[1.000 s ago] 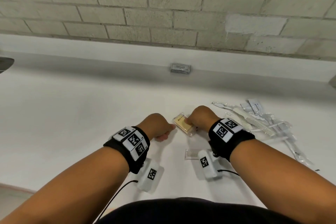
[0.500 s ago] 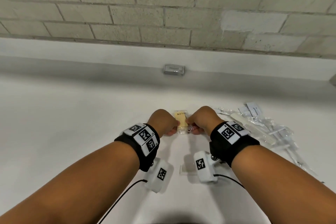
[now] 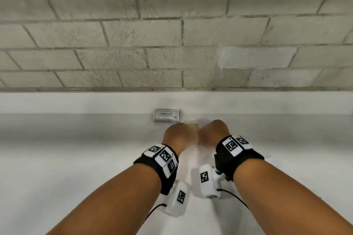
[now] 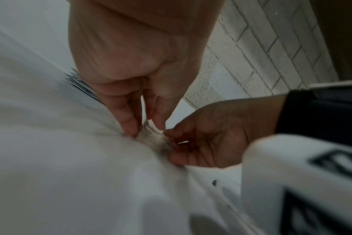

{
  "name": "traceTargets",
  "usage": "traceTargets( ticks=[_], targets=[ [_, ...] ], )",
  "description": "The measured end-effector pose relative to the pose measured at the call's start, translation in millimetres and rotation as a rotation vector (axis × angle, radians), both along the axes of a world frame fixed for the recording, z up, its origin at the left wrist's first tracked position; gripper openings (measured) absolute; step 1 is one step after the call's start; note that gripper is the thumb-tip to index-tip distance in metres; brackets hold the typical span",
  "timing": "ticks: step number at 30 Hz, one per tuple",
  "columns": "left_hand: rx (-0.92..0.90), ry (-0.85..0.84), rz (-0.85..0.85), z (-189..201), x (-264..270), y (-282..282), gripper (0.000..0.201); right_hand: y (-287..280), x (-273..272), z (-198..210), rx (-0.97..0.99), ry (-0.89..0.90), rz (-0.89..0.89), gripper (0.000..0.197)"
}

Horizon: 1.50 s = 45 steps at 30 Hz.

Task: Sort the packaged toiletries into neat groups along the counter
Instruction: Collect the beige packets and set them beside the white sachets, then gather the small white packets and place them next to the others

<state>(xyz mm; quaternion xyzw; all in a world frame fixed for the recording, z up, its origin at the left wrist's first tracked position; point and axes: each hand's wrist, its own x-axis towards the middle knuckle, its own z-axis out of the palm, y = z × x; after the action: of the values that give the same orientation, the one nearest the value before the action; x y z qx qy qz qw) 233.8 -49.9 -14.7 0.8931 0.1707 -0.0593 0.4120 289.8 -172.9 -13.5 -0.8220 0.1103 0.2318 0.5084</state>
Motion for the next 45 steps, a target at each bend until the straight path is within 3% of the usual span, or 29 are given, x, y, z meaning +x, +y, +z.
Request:
traceTargets(
  ticks=[3, 10, 13, 15, 20, 23, 26, 30, 34, 37, 39, 42, 45],
  targets=[
    [0.093, -0.07, -0.076, -7.3, 18.5, 1.7, 0.042, 0.7, 26.0, 0.1, 0.022, -0.042, 0.025, 0.013],
    [0.181, -0.178, -0.064, -20.6, 41.4, 4.7, 0.04, 10.5, 55.0, -6.1, -0.012, -0.084, 0.035, 0.003],
    [0.233, -0.177, -0.071, -23.4, 47.8, 5.9, 0.043, 12.4, 57.6, -7.8, -0.022, -0.099, 0.037, 0.008],
    [0.233, -0.173, -0.069, -23.9, 48.1, 7.3, 0.043, 12.1, 56.7, -7.1, -0.03, -0.104, 0.047, 0.003],
    [0.156, -0.16, -0.023, -16.1, 37.5, 11.4, 0.048, 1.9, 50.1, 6.7, -0.052, -0.099, 0.063, 0.009],
    [0.192, -0.176, -0.052, -1.2, 16.9, 11.6, 0.045, -25.6, 32.5, 32.4, 0.015, -0.077, 0.021, 0.014],
    [0.235, -0.147, -0.175, 15.8, -16.7, 5.5, 0.033, -76.7, 2.1, 60.8, 0.031, -0.146, 0.097, 0.016],
    [0.217, -0.072, -0.408, 18.8, -62.5, -23.6, 0.029, -147.4, -50.6, 74.4, -0.361, -0.175, 0.303, 0.031],
    [0.326, -0.002, -0.685, 15.1, -82.9, -77.3, 0.053, -185.4, -110.9, 62.5, -0.769, -0.113, 0.655, 0.036],
    [0.501, 0.054, -0.891, 10.8, -100.1, -117.2, 0.069, -198.3, -152.4, 42.3, -0.709, -0.128, 0.721, 0.034],
    [0.561, 0.097, -0.921, 4.9, -109.5, -129.9, 0.071, -202.4, -170.0, 32.0, -0.622, -0.222, 0.689, 0.034],
    [0.606, 0.029, -0.859, 5.3, -121.8, -136.6, 0.06, -220.6, -188.9, 25.3, -0.594, -0.297, 0.696, 0.048],
    [0.629, 0.071, -0.793, 12.8, -132.4, -129.4, 0.041, -249.2, -195.3, 20.8, -0.608, -0.268, 0.683, 0.053]
  ],
)
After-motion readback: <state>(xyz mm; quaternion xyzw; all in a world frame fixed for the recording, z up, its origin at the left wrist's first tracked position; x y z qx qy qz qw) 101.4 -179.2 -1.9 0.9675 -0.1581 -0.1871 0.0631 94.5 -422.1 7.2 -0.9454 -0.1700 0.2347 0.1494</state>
